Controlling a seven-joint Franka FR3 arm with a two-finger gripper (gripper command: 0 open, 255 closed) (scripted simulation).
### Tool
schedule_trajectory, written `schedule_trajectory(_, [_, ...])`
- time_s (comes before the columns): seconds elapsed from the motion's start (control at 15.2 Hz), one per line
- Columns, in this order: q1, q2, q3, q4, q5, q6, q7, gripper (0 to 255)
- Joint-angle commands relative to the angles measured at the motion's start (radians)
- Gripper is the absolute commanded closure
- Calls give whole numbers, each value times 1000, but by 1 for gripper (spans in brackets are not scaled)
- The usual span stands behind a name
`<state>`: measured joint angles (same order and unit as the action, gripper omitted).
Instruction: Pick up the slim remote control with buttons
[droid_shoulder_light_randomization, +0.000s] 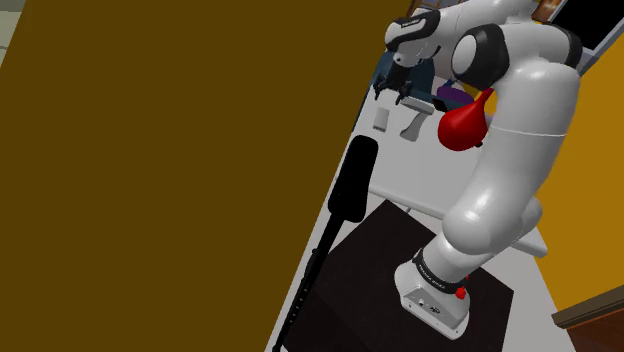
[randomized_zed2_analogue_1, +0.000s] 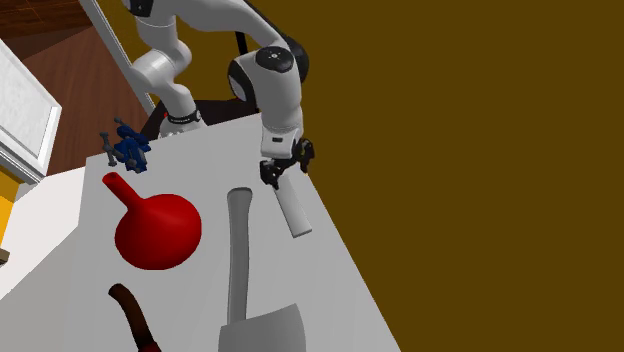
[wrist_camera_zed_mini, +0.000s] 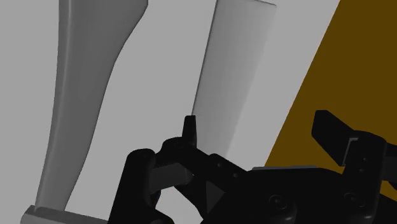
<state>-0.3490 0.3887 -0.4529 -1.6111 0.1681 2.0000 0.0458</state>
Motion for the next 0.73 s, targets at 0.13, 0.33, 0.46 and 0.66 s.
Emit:
schedule_trajectory(0.13, [-53, 131, 1, 82, 51, 1, 17, 0])
schedule_trajectory(0.33, [-55, 144, 5, 62, 58, 34, 13, 0])
schedule_trajectory(0.46, [-56, 155, 9, 50, 64, 55, 10, 0])
schedule_trajectory(0.66, [-58, 169, 13, 36, 71, 82, 6, 0])
